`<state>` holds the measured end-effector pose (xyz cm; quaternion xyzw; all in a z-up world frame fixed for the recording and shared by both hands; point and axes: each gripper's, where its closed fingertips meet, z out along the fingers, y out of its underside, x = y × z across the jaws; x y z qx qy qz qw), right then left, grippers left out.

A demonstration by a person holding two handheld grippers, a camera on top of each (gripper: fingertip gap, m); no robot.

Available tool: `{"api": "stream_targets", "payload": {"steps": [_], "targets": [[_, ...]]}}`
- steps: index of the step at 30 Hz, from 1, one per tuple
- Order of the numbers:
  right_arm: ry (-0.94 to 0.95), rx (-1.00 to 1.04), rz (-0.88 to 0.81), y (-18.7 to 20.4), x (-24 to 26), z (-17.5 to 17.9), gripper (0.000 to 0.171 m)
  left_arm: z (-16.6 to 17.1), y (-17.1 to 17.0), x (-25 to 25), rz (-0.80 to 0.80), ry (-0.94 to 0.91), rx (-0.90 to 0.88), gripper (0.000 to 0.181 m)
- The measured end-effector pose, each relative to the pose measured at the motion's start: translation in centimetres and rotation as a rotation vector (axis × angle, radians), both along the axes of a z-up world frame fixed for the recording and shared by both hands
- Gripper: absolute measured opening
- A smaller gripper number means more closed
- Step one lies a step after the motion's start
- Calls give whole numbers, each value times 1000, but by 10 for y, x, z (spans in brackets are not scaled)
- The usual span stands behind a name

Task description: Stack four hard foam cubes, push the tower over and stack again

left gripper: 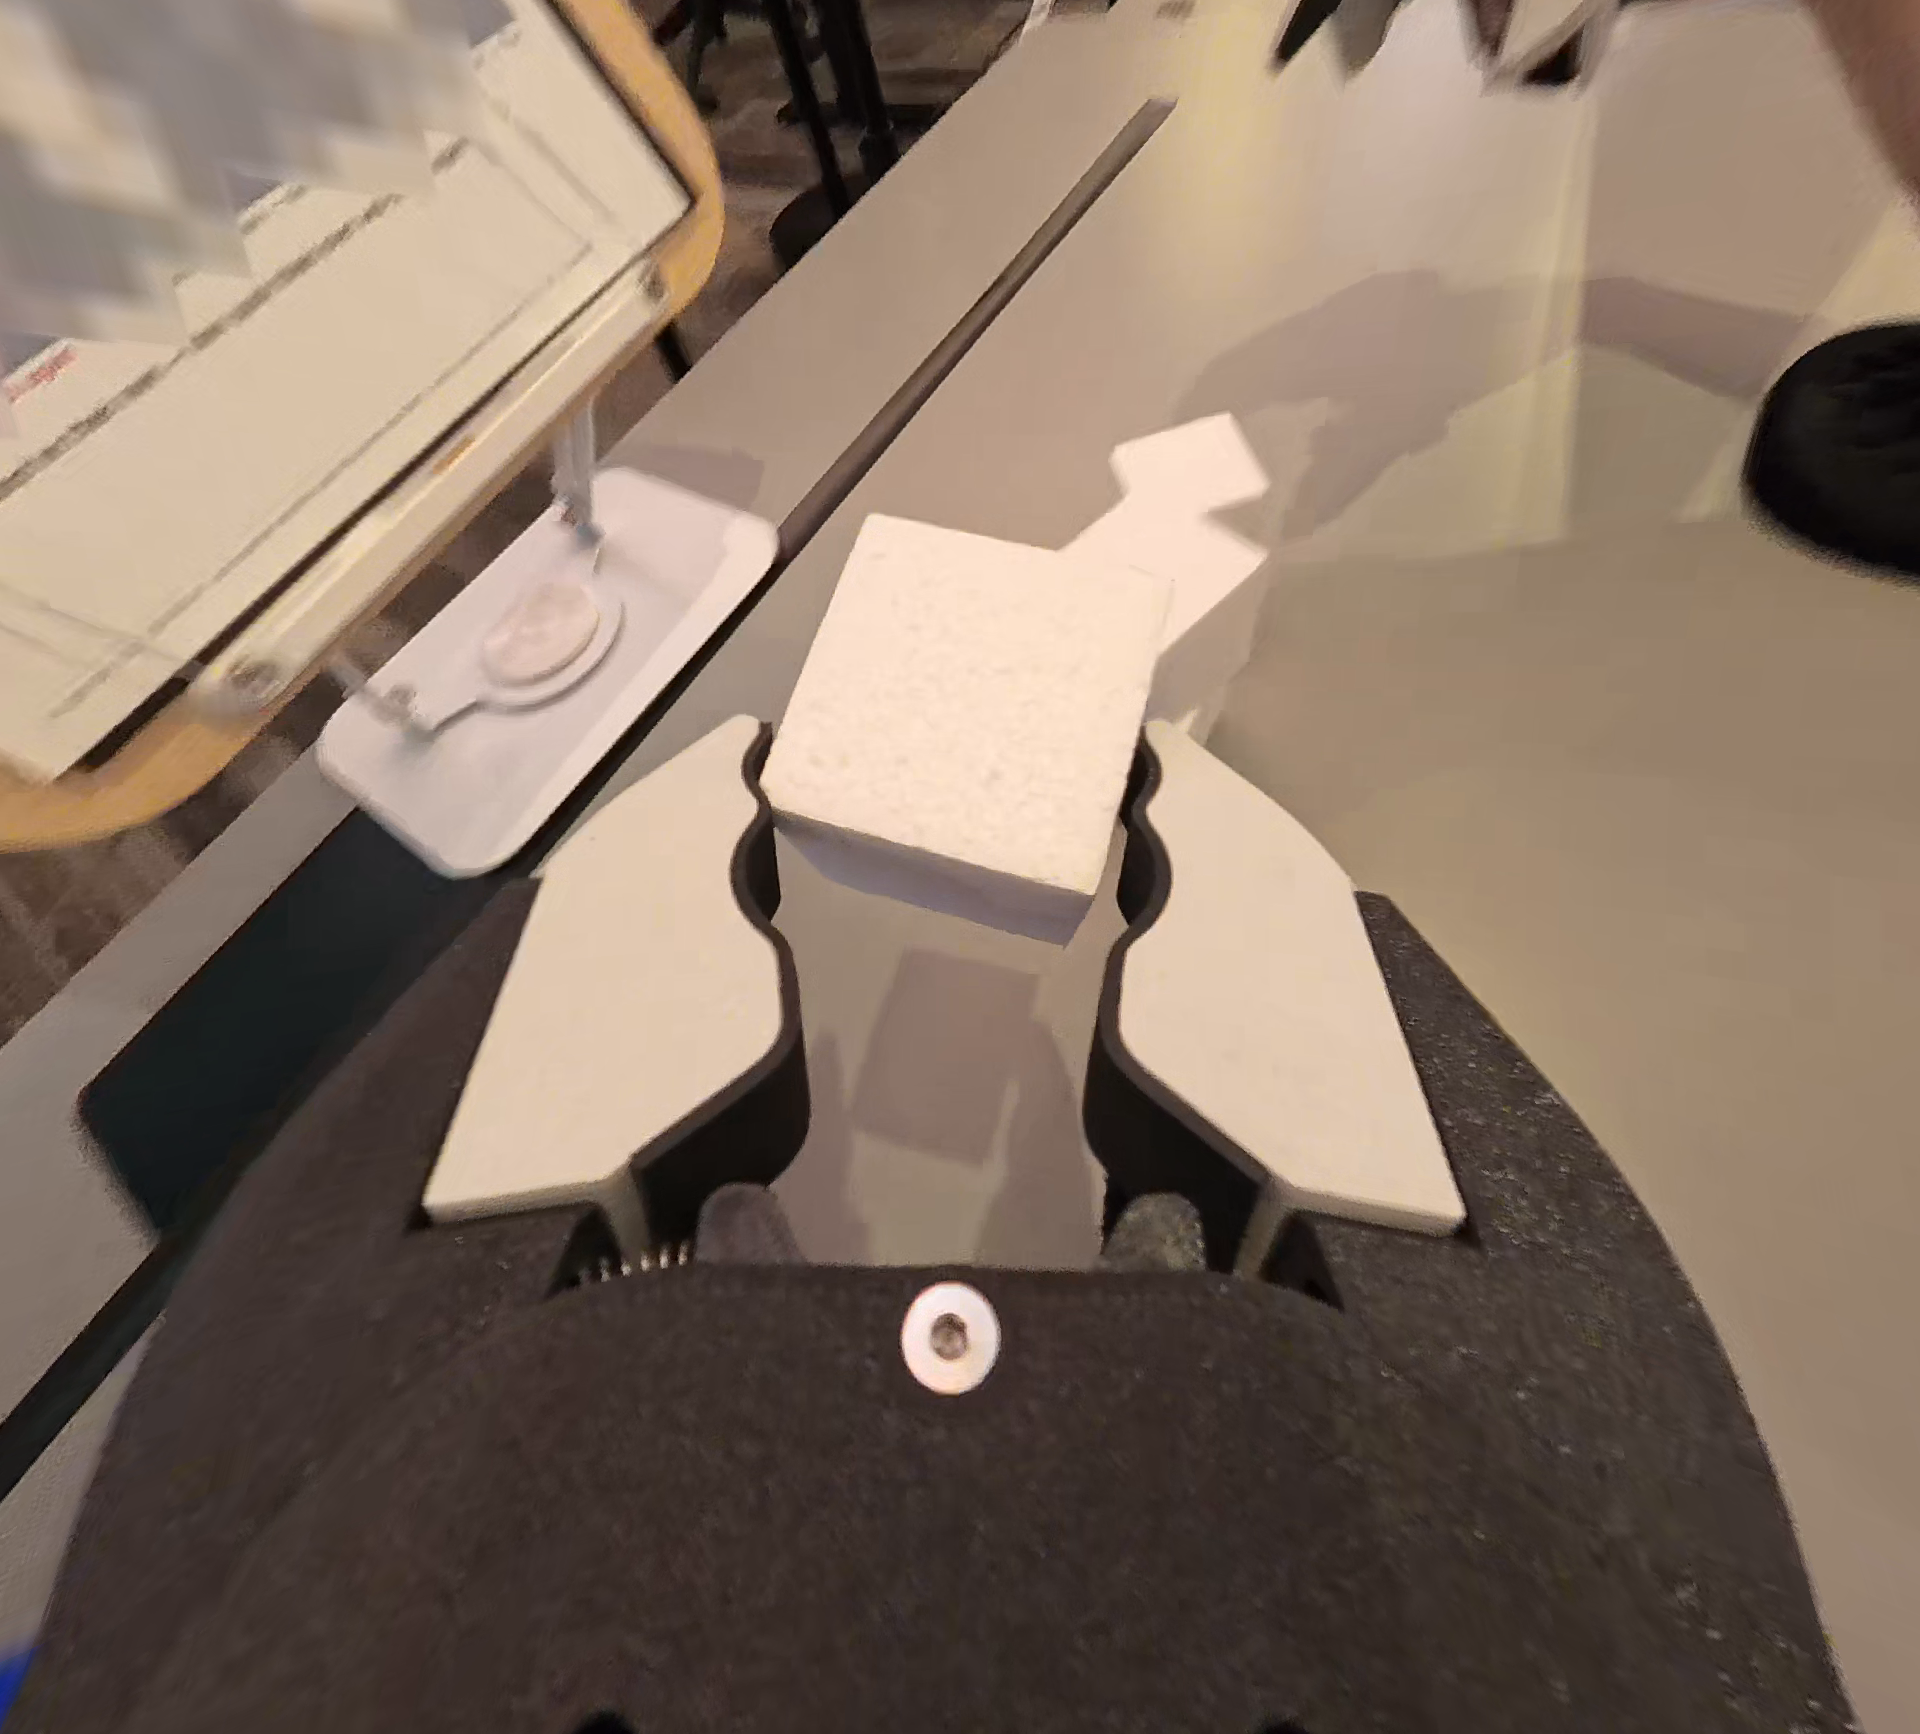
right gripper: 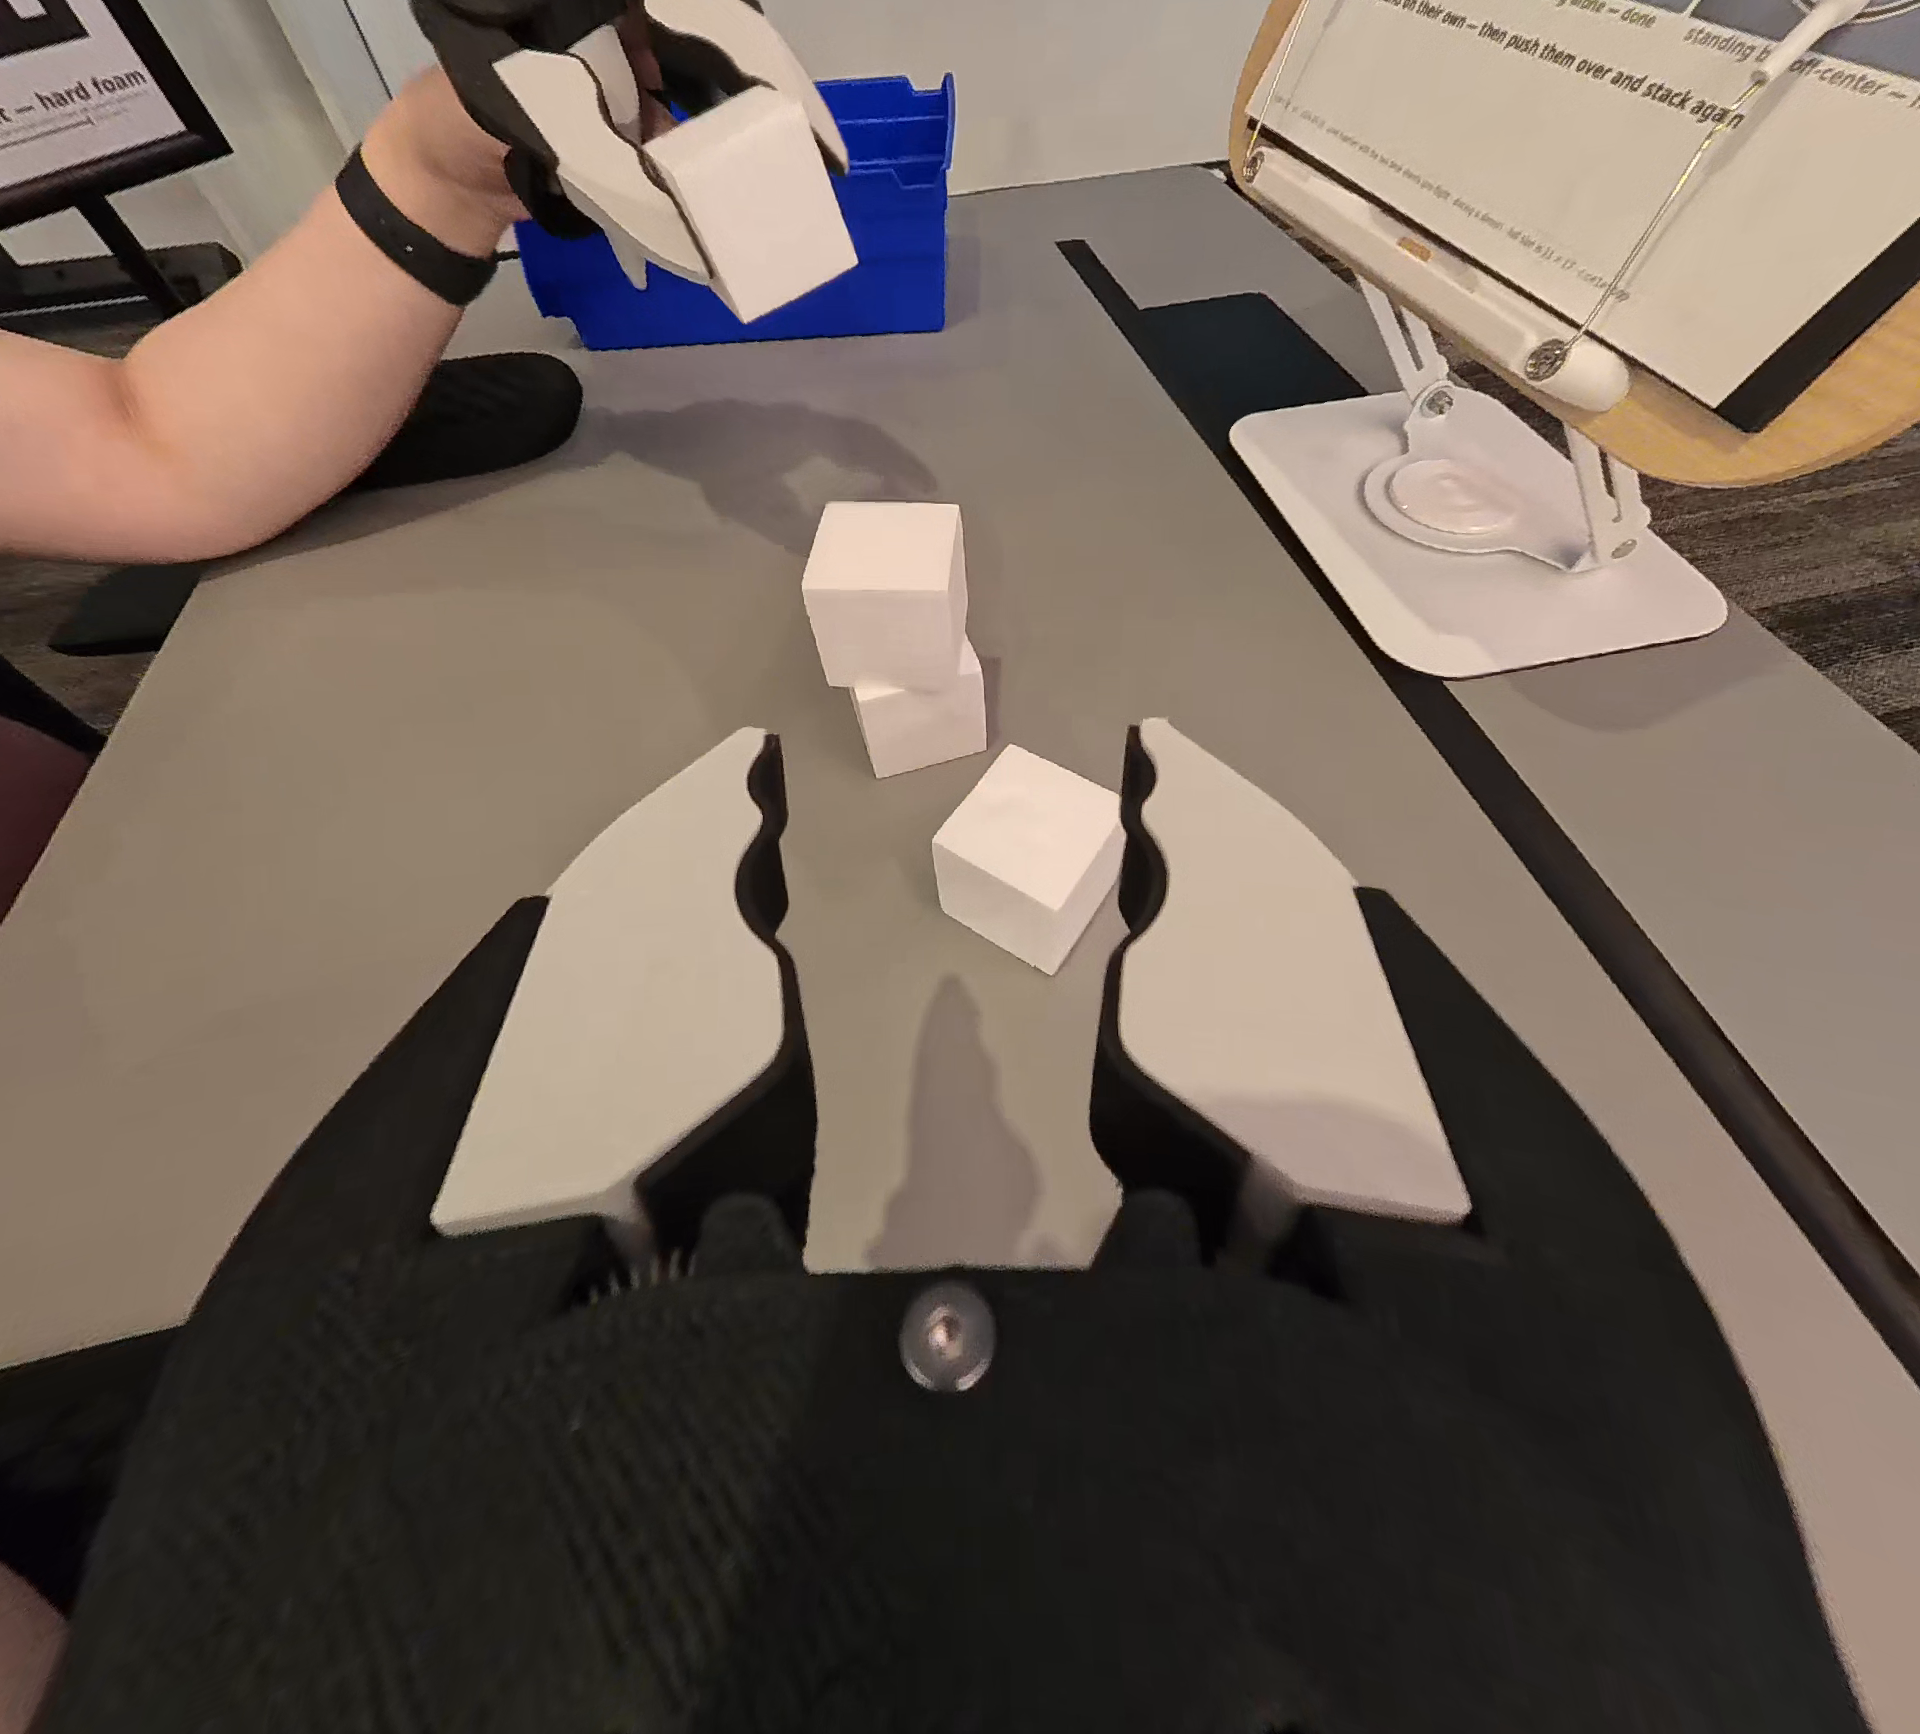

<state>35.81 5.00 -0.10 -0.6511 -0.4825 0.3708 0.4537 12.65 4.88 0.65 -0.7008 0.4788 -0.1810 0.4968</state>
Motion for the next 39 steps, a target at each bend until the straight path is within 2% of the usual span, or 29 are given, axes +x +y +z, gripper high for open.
{"api": "stream_targets", "payload": {"steps": [3, 6, 13, 23, 29, 31, 35, 39], "targets": [[-16, -21, 16, -1, -3, -7, 63, 3, -10, 47, -145, -75, -24, 64], [-50, -52, 22, -2, -3, -18, 64, -14, -6, 81, -241, -10, -41, 64], [-15, -99, 41, -2, -1, -24, 64, -27, -2, 105, -461, 118, -36, 64], [-20, -142, 48, 1, -1, -34, 64, -49, 8, 107, -528, 151, -120, 64], [-32, -189, 54, 3, -1, -45, 64, -51, 8, 108, -546, 138, -137, 64], [-40, -202, 58, 3, -2, -48, 64, -56, 10, 106, -537, 155, -146, 71], [-54, -226, 66, 3, -4, -54, 64, -71, 18, 103, -484, 185, -182, 101], [-62, -239, 68, 3, -4, -58, 65, -79, 12, 99, -488, 147, -191, 90]]}}
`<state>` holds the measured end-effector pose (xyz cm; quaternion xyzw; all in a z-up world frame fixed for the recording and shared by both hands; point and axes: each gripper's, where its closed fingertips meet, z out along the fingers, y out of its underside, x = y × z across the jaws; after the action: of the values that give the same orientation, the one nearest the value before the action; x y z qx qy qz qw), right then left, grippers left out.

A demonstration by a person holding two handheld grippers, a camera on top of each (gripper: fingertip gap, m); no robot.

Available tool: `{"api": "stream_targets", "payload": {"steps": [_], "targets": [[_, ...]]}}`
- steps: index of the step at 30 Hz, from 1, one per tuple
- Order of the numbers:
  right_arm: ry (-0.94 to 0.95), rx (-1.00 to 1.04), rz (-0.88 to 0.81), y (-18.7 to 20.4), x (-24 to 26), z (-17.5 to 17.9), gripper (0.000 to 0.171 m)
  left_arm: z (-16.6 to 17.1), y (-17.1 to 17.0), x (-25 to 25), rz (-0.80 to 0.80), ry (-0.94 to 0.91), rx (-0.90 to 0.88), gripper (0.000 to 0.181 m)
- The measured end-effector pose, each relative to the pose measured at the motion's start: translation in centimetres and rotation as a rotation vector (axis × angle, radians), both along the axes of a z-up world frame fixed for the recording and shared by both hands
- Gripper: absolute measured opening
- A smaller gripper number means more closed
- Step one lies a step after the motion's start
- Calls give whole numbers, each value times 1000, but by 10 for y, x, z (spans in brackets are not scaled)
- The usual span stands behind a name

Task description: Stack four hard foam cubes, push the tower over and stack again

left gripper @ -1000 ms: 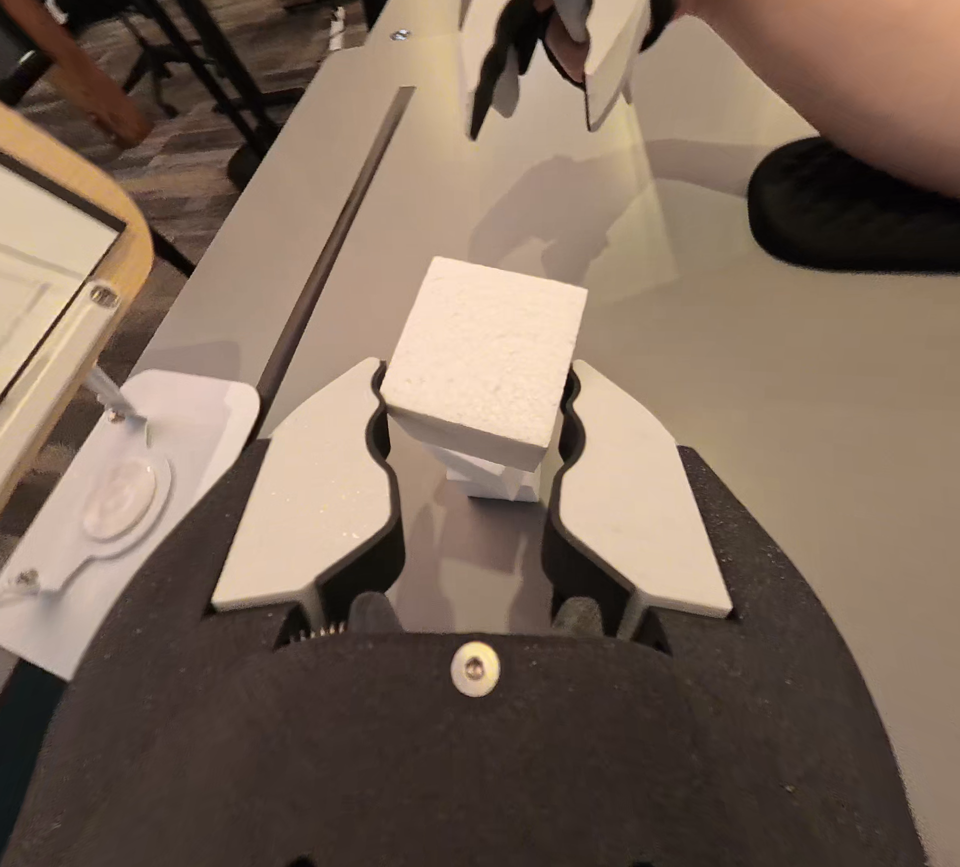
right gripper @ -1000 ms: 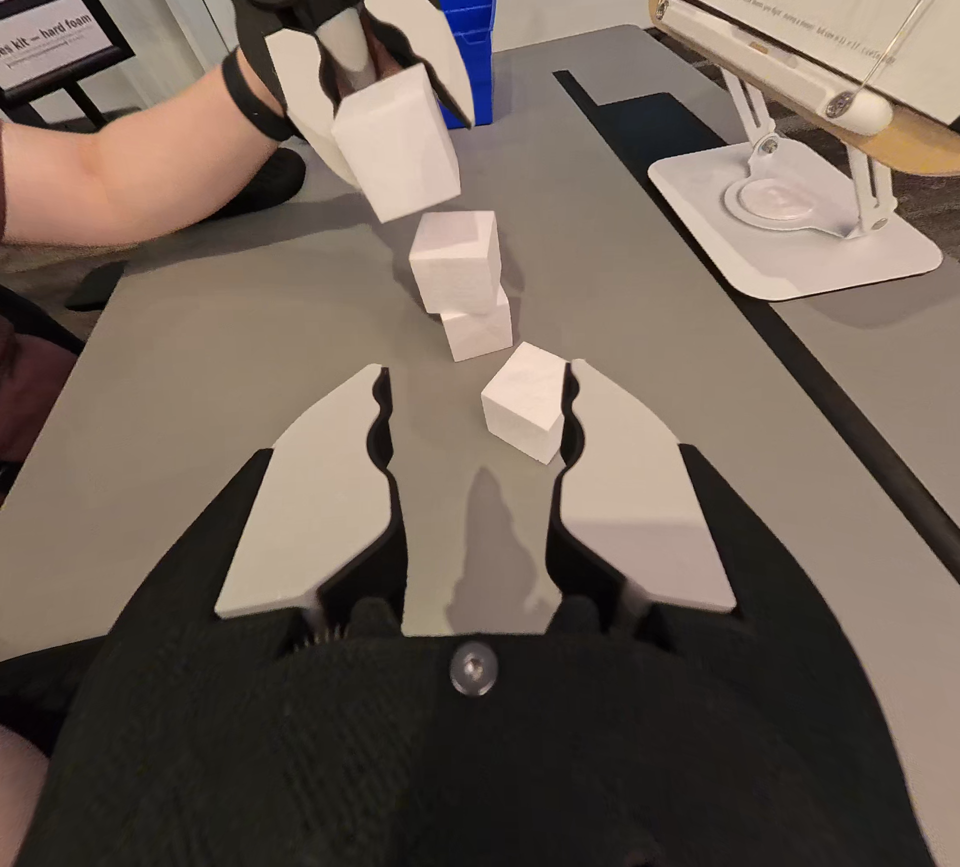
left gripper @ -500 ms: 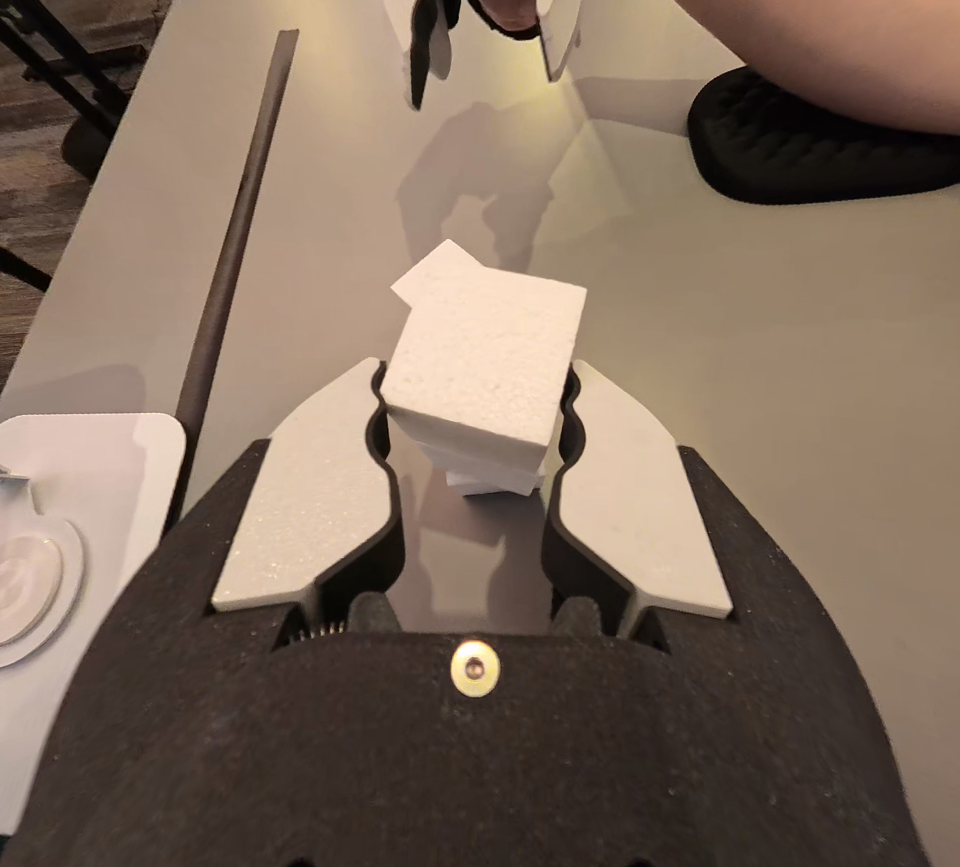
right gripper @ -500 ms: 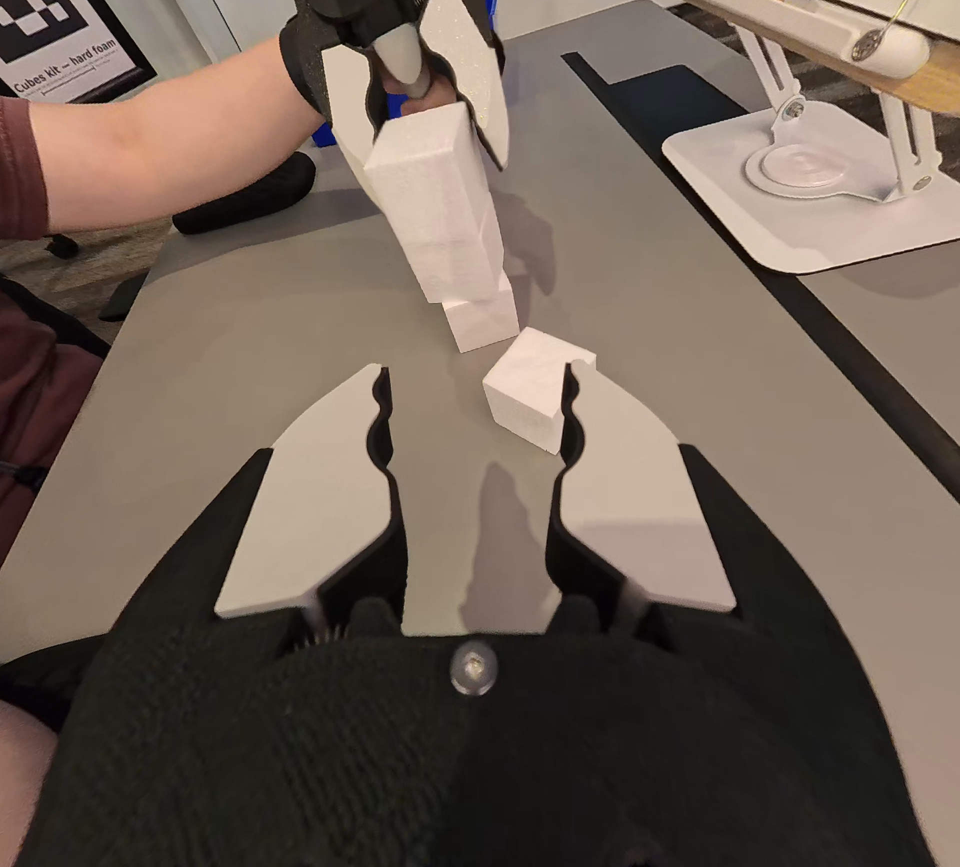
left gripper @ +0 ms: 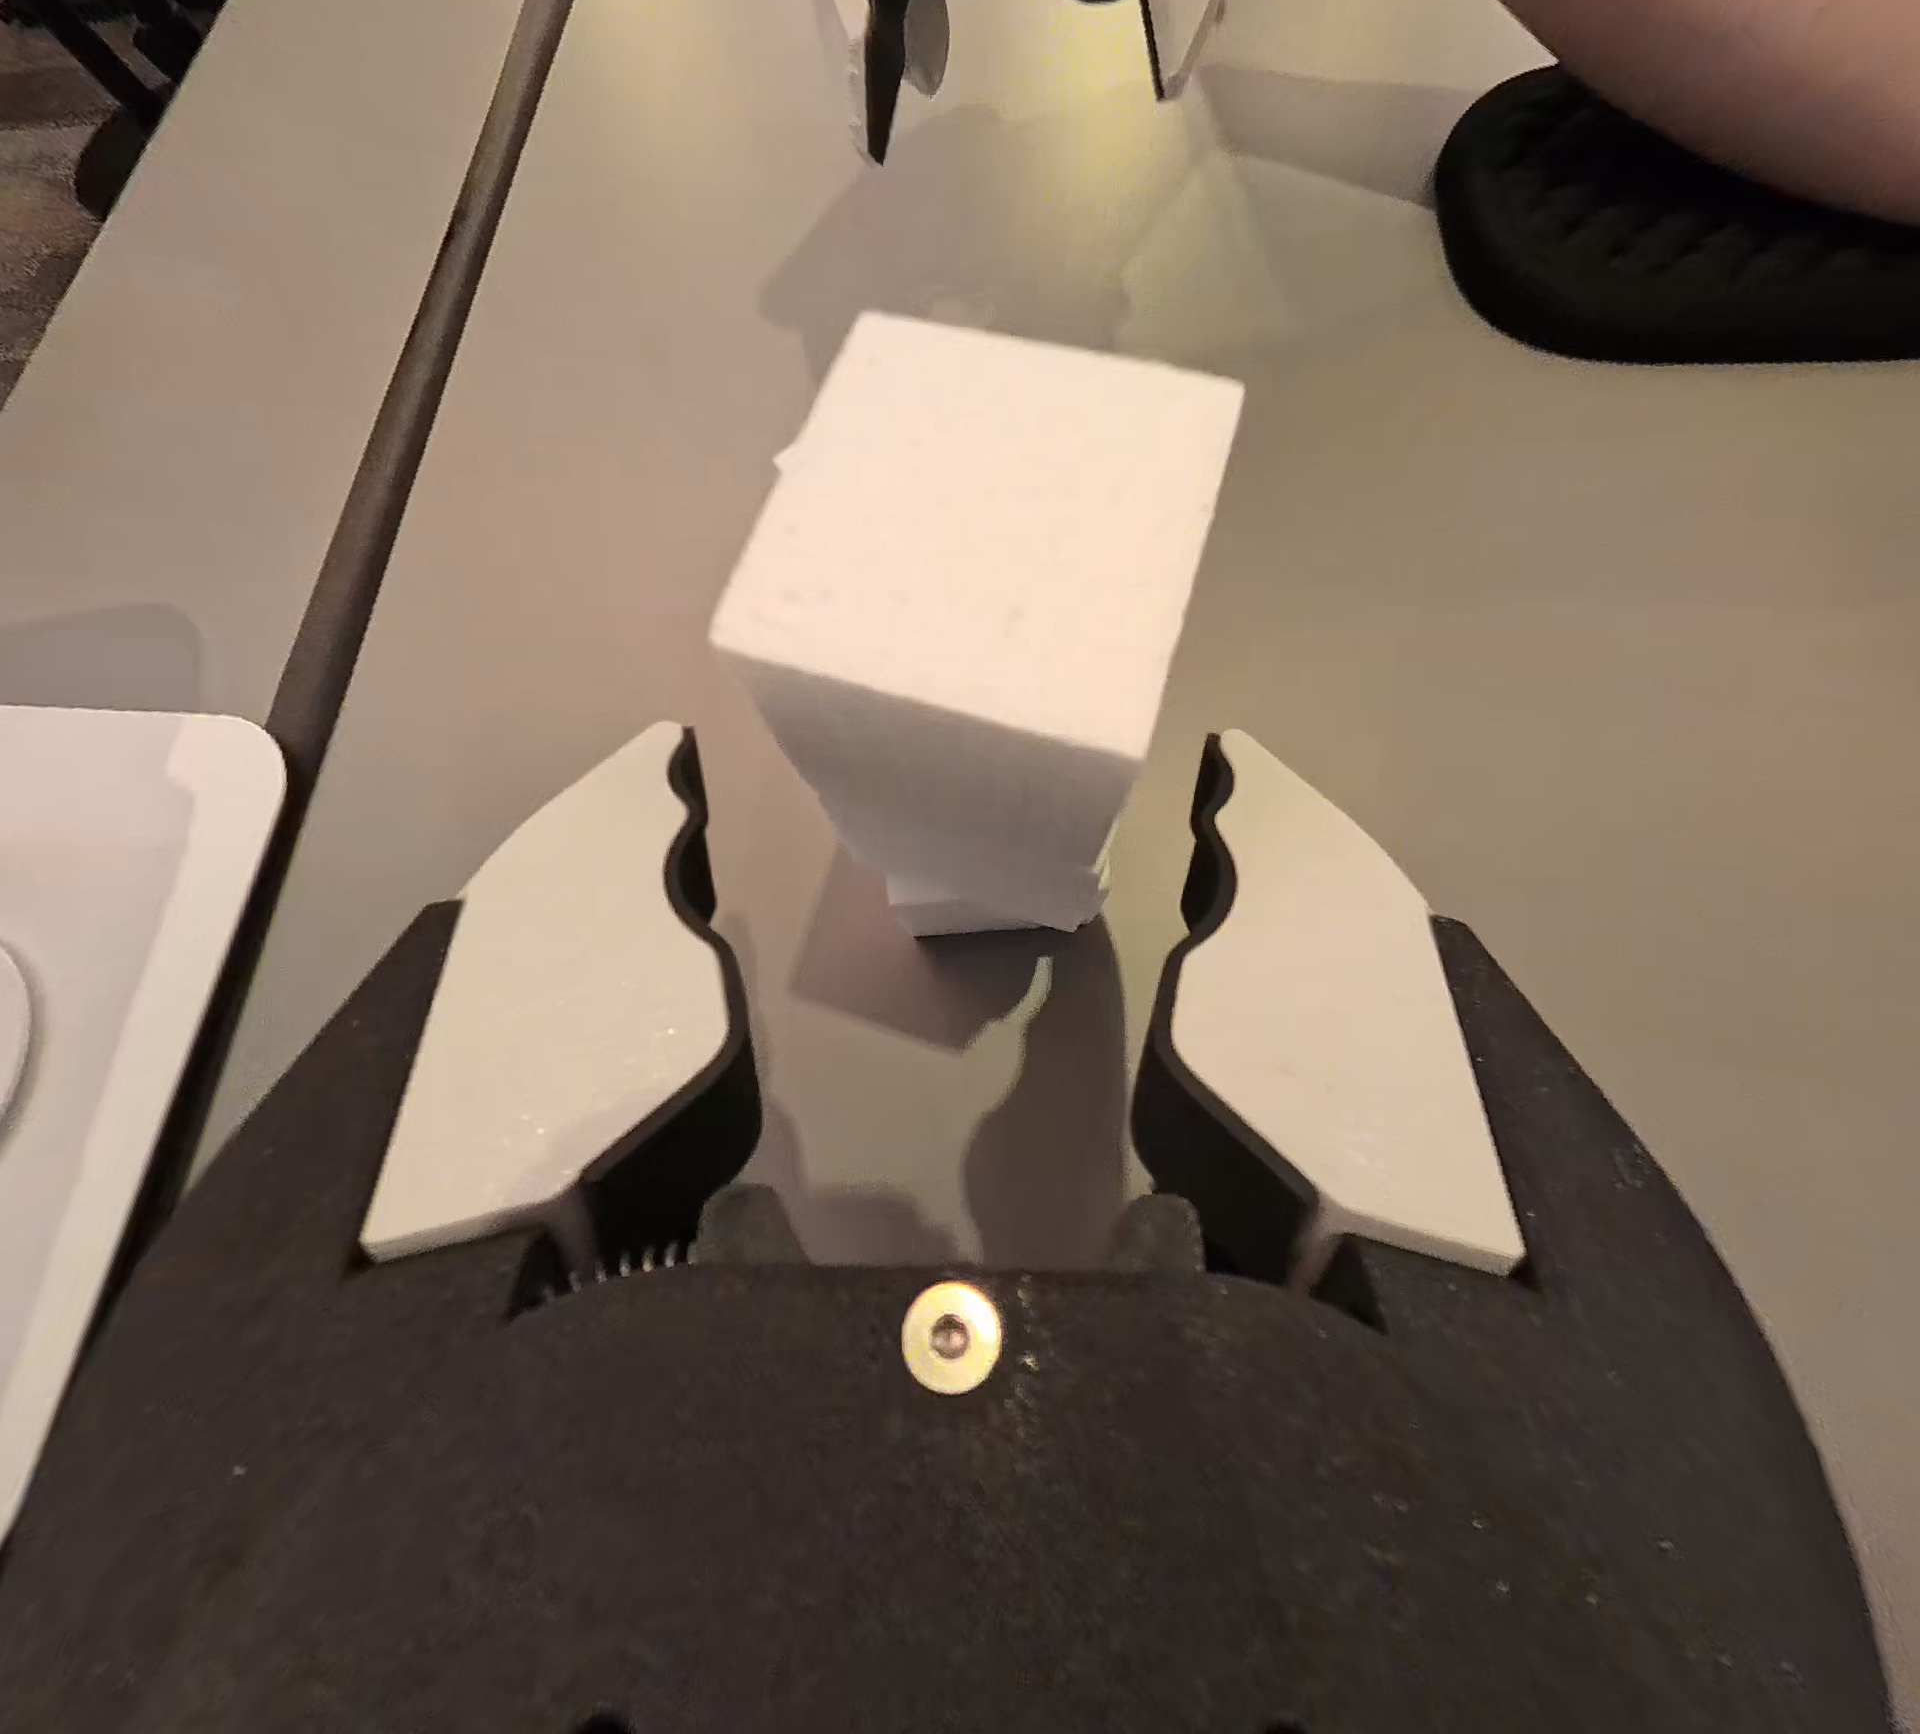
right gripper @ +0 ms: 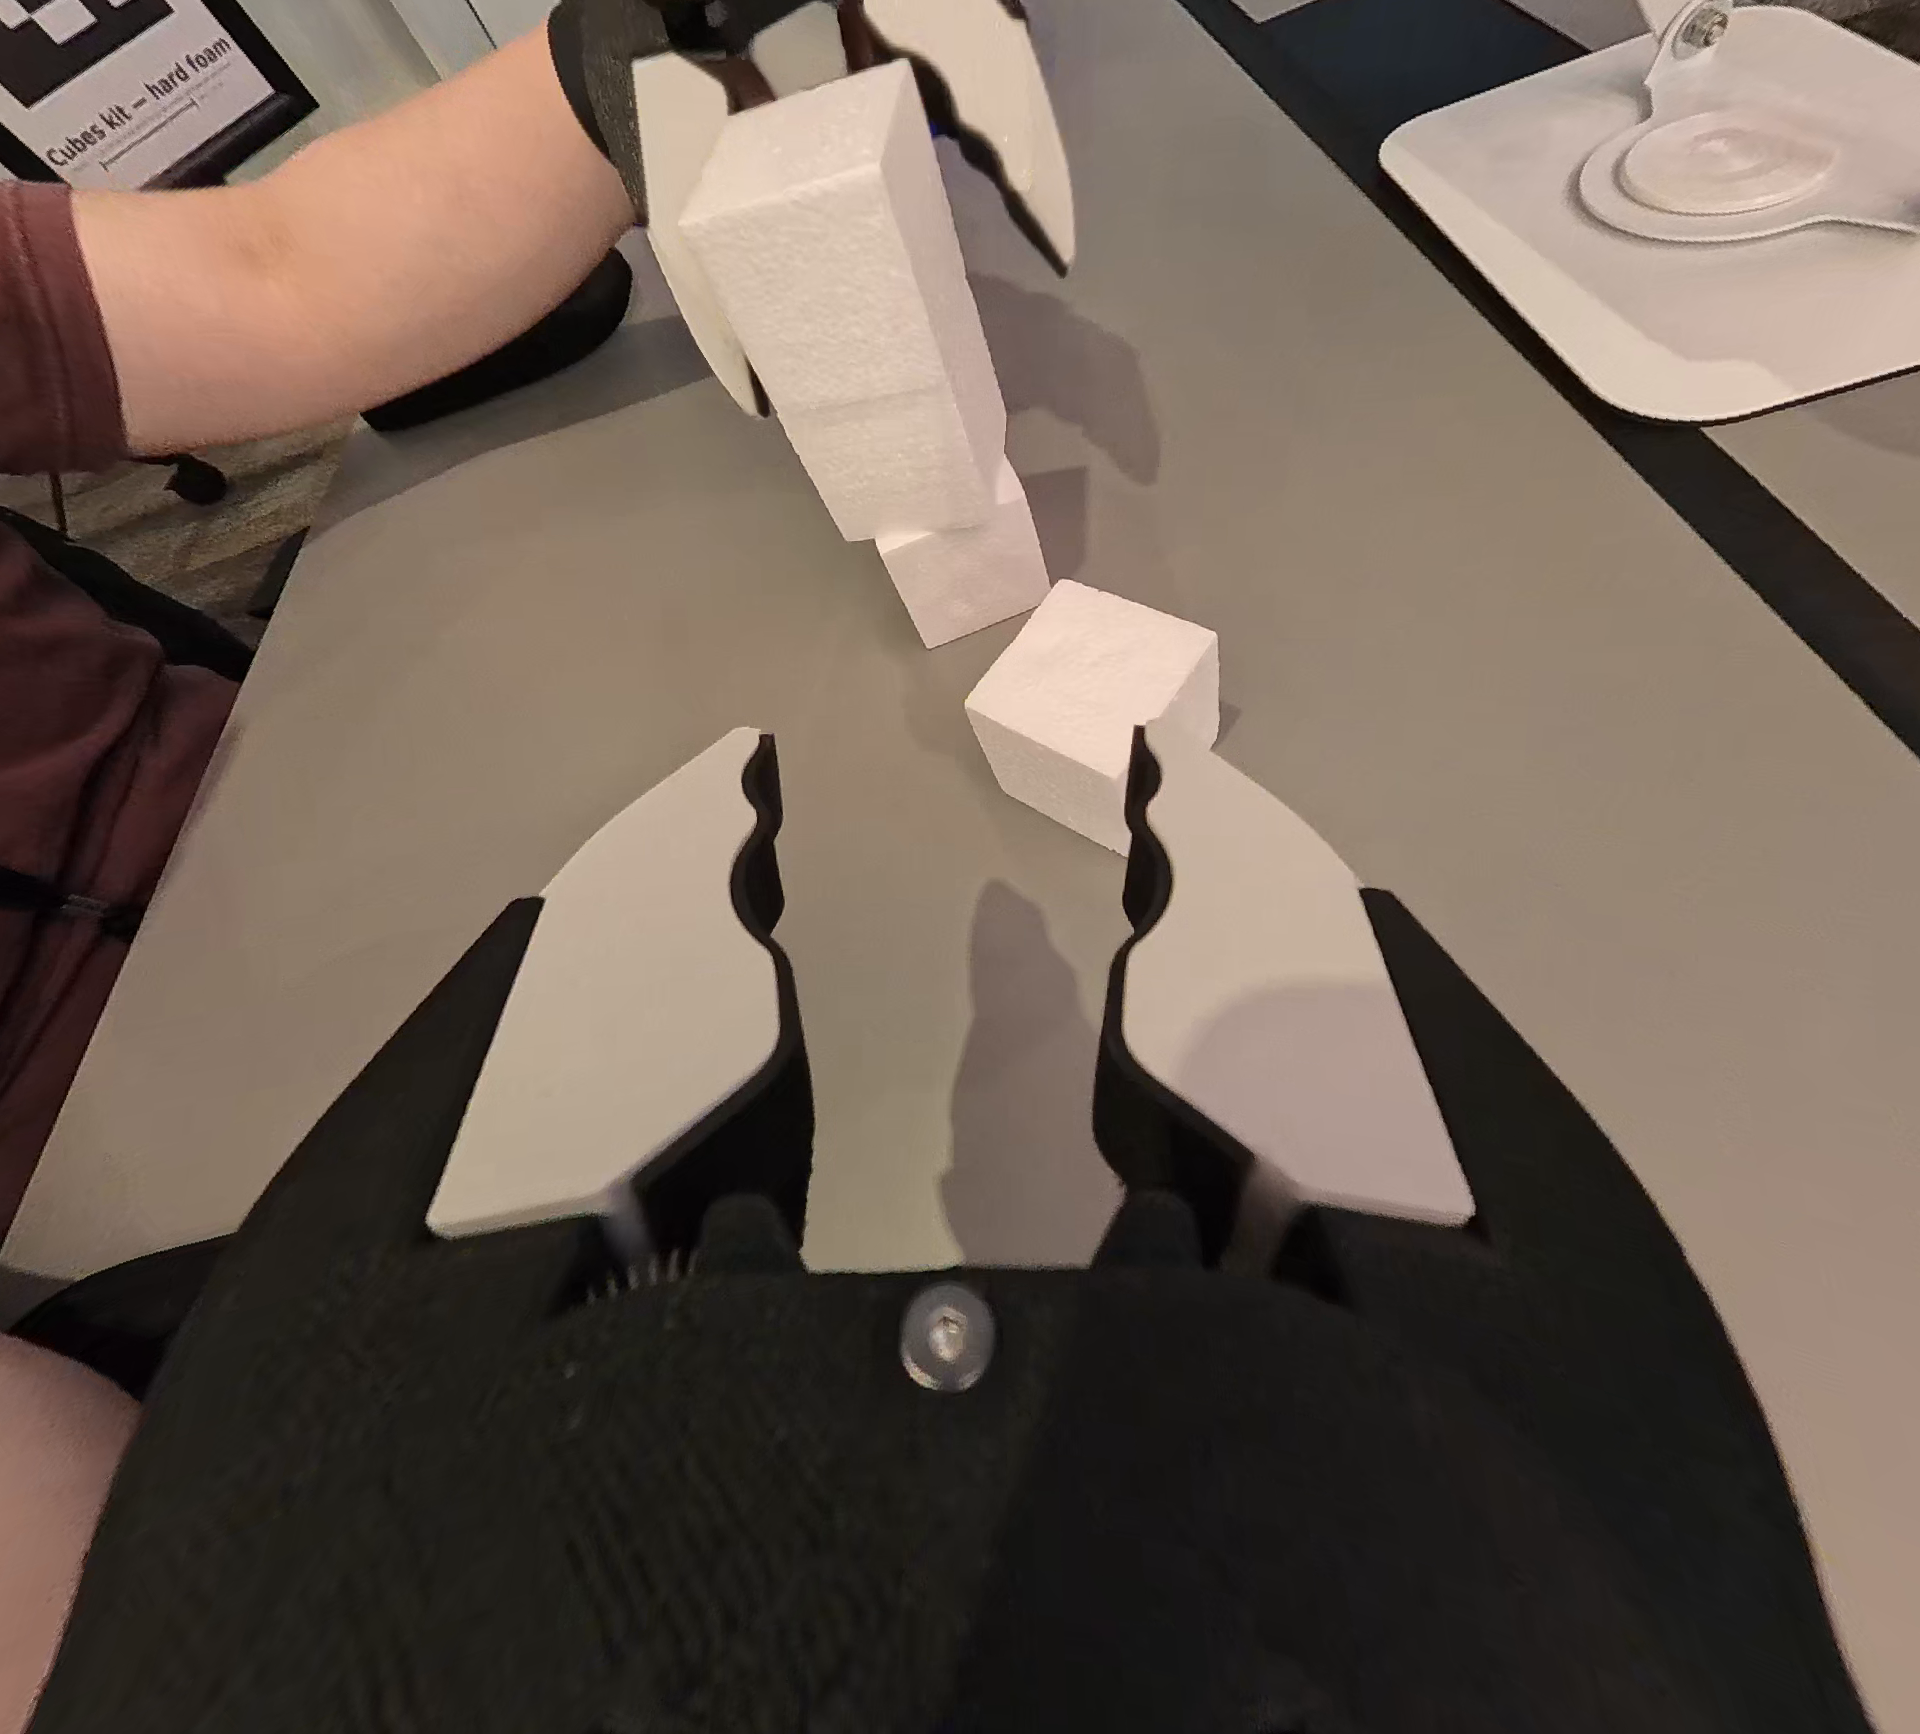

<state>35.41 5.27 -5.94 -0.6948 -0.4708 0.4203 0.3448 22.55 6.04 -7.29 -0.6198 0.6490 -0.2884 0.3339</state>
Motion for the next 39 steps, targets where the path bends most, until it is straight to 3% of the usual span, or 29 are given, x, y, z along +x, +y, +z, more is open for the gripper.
{"api": "stream_targets", "payload": {"steps": [3, 5, 15, 27, 28, 31, 33, 39], "targets": [[6, -9, 1, 1, 0, -1, 65, -13, 0, -3, 22, 12, 38, 81], [2, -15, 2, 1, -1, -3, 65, -15, 0, -2, 31, -6, 59, 63], [-15, -39, 10, 0, -2, -10, 65, 4, -3, 2, 183, -134, 65, 62], [-20, -45, 20, -2, -5, -12, 65, -12, 3, -2, 297, -120, 77, 62], [-26, -47, 17, -1, -6, -13, 65, -12, 4, -2, 300, -126, 79, 64], [-71, -53, -9, 4, -12, -22, 73, -14, 3, -2, 313, -129, 59, 93], [-121, -61, -65, 11, -17, -29, 88, -12, 5, -6, 345, -132, 69, 106], [-164, 65, -398, 33, -20, -30, 94, 28, 3, -38, 390, -233, 115, 103]]}}
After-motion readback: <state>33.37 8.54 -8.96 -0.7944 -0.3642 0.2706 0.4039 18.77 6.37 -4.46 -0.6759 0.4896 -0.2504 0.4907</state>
